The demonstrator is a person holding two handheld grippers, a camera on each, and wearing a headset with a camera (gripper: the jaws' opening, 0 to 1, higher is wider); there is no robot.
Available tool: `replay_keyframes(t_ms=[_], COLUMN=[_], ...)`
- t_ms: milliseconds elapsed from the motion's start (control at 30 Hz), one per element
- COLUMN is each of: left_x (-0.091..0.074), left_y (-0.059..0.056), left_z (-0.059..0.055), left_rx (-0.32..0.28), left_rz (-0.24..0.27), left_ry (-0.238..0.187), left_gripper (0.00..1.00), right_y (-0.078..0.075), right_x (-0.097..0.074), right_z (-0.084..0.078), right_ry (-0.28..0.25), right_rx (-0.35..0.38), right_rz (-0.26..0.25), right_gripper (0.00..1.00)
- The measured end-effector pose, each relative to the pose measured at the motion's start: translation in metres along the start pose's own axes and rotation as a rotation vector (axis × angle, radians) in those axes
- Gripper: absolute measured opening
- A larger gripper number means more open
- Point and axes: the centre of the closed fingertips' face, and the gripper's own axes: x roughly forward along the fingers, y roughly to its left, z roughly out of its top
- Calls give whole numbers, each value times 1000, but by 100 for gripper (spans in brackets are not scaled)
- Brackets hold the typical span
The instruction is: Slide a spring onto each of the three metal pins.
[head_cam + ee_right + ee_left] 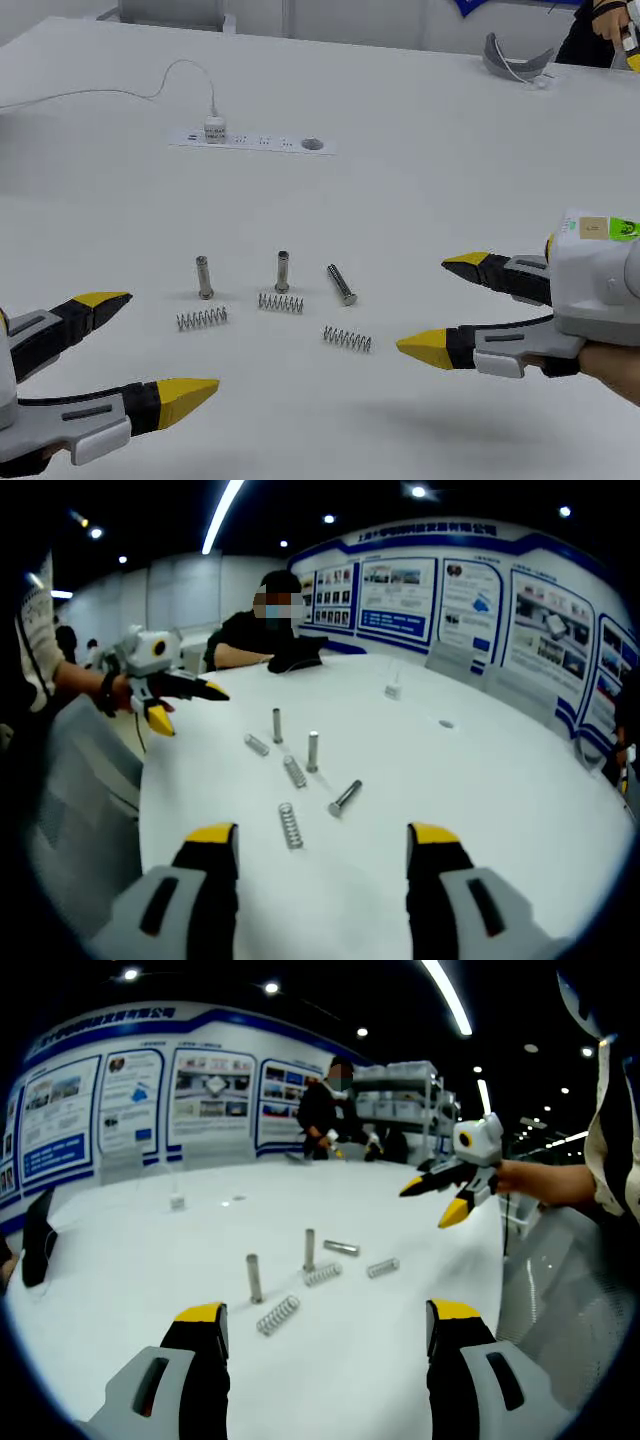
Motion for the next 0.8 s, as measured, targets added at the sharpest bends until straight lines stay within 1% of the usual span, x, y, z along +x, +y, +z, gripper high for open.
replay_keyframes(t_ms=[233,500,667,800], left_x=[-1,-1,-2,-1], left_y=[2,0,1,1], left_z=[3,2,3,4], left_rx=[0,-3,-2,-2], left_rz=[7,12,14,12], left_ry=[-12,-15,-17,-19], left_gripper=[82,82,82,82], right_y=[-5,-10,-13,-19], right_x=[1,4,8,15], right_z=[7,12,12,14], right_ry=[-1,8,36,67], right_rx=[9,20,24,27], right_rz=[-13,-23,-28,-37], right_gripper=[65,59,55,50])
